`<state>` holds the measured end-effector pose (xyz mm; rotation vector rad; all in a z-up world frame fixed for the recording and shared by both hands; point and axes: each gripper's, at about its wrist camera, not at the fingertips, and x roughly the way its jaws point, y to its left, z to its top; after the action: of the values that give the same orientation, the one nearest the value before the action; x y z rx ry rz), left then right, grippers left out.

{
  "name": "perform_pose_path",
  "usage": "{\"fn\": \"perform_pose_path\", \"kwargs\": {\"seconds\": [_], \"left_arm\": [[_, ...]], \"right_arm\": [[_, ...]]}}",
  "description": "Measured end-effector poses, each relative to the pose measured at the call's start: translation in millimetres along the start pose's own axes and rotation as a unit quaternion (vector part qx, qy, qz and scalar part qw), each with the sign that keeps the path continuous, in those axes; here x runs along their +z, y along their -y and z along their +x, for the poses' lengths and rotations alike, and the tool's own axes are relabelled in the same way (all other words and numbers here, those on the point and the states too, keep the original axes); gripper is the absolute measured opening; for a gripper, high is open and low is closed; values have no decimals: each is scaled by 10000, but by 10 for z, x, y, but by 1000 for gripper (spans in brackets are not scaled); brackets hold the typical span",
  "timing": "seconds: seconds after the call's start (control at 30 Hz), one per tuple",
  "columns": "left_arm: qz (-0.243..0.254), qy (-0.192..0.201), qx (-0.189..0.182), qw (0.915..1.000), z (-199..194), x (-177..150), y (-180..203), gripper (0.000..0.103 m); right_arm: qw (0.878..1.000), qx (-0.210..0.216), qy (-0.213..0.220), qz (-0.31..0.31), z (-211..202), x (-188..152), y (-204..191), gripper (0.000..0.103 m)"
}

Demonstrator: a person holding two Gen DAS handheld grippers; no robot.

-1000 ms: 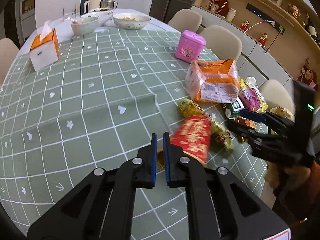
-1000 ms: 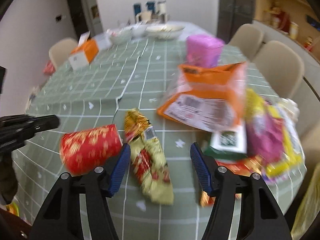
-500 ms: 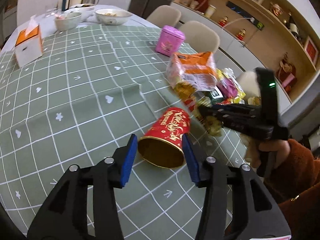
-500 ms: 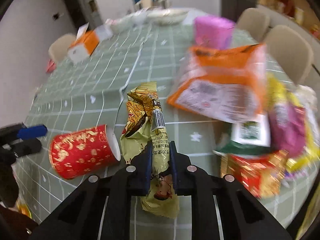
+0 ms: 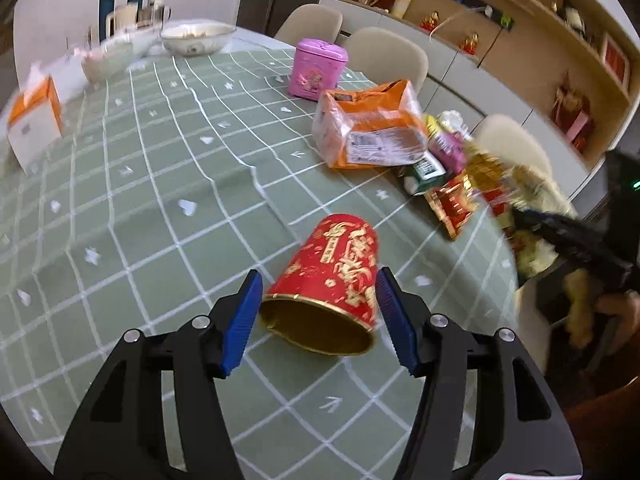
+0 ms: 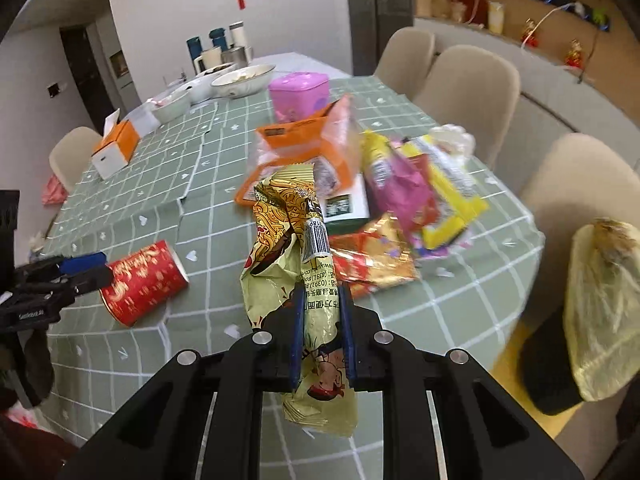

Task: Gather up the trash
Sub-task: 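Lift the cup and wrapper and carry both toward the yellow-lined bin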

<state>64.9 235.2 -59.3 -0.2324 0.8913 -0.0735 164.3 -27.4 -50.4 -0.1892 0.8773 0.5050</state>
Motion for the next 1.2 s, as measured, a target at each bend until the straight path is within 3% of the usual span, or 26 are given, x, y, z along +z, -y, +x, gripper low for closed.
{"fn": "perform_pose_path", "kwargs": {"seconds": [0.13,0.3,0.43,0.57,0.63,0.7,0.83,0.9,1.0,1.2], "left_arm": [[-298,68,-210,9993,-256,-125,-95,56],[-654,-406,-748,9942,-178,-258,-55,56],[-594,-489,-514,9957,-79,-257,70,56],[-448,403,-337,9976,-421,-293,-70,57],[-141,968,-159,9951,-531,-262,-87,65],[208,1075,-238,9937,-461,-190,-42,68],[1099,766,-27,9910,-85,-114,170,68],[1214,545,129,9910,89,-110,175,68],[914,317,227,9951,215,-76,48,68],[150,137,-82,9998,195,72,-93,64]], "right_arm": [[9999,-114,38,112,-104,-116,62,17],[9991,-215,15,372,-90,-209,117,17],[9992,-358,47,161,-124,-185,20,17],[9994,-302,154,43,-215,-192,6,17],[9996,-193,99,177,-192,-214,47,17],[9994,-93,23,339,-154,-242,70,17],[9997,-59,12,245,-145,-275,-3,17],[9998,-60,2,210,-152,-293,-17,17],[9998,-95,0,195,-178,-312,-10,17],[9993,-219,64,303,-259,-356,125,17]]}}
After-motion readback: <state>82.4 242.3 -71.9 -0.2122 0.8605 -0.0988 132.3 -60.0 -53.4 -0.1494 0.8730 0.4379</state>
